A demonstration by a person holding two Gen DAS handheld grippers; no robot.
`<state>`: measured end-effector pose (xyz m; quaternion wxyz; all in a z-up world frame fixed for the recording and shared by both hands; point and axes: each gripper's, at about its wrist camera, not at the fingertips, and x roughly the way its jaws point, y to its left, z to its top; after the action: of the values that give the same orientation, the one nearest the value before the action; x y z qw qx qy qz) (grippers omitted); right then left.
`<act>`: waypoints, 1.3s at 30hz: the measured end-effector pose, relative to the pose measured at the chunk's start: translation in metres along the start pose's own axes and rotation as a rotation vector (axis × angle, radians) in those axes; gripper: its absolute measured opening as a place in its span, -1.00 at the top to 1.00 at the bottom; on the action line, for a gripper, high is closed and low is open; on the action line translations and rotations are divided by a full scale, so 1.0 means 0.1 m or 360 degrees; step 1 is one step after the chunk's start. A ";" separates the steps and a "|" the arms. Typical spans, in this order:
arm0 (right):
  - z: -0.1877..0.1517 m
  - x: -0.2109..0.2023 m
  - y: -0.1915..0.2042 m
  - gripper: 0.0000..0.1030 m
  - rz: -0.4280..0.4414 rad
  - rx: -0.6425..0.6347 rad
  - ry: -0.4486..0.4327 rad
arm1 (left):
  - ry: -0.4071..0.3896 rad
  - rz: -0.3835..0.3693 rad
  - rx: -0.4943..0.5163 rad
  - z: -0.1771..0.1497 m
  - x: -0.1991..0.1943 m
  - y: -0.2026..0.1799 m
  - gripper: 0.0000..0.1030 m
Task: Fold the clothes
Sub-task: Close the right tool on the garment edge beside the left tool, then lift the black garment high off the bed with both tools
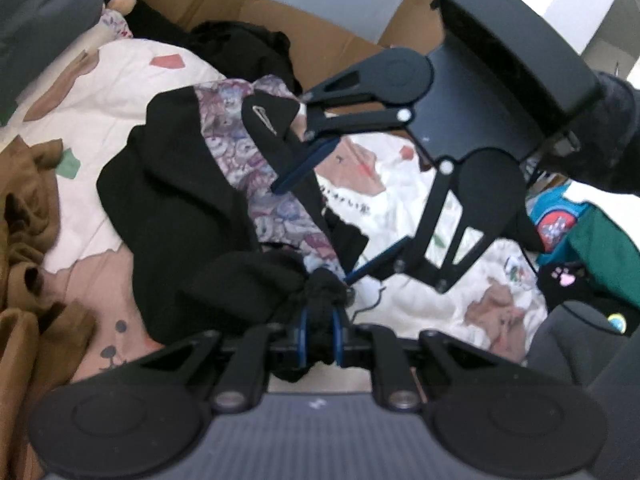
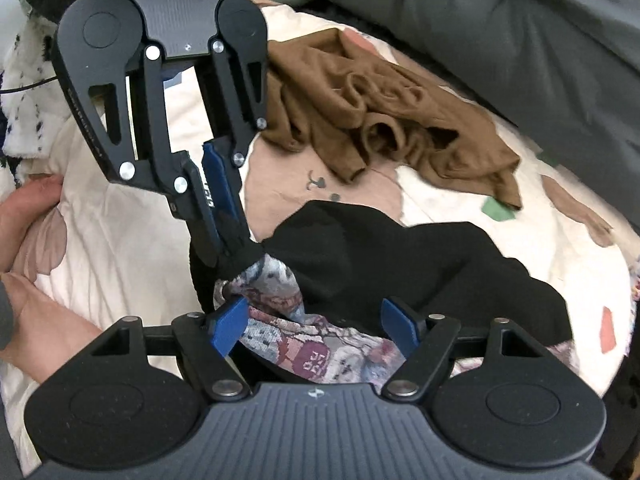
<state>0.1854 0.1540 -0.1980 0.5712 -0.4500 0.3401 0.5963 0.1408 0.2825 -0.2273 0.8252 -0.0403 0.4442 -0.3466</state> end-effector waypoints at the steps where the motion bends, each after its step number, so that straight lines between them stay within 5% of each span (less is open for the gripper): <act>1: 0.01 0.06 0.02 -0.35 0.0018 -0.0004 0.0003 | 0.0007 0.0009 0.0011 -0.01 0.01 0.00 0.74; 11: 0.11 0.35 0.27 -0.20 -0.0026 -0.0256 -0.0070 | 0.0083 0.0075 0.0024 -0.10 0.01 0.07 0.74; 14: 0.13 0.36 0.33 0.01 -0.0046 -0.0308 -0.0100 | 0.0053 0.0066 -0.0026 -0.08 -0.04 0.13 0.74; 16: 0.13 0.34 0.30 0.42 -0.0014 -0.0260 -0.0107 | 0.0013 0.0051 -0.0071 -0.05 -0.08 0.17 0.74; 22: 0.08 0.11 0.13 0.77 -0.0001 -0.0005 -0.0194 | -0.0100 0.0023 -0.0091 0.14 -0.24 0.14 0.74; 33: -0.08 -1.10 -0.25 0.89 -0.0273 0.0508 -0.0497 | -0.0448 0.0024 0.0044 0.90 -0.77 -0.20 0.72; 39: -0.16 -1.90 -0.51 0.91 -0.0477 0.0751 -0.0758 | -0.0678 0.0112 0.0039 1.26 -1.06 -0.55 0.44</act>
<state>0.2267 0.0744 -0.0226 0.8034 -0.1994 0.2560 0.4992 0.1682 0.2749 -0.0555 0.9124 -0.0871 0.2567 -0.3067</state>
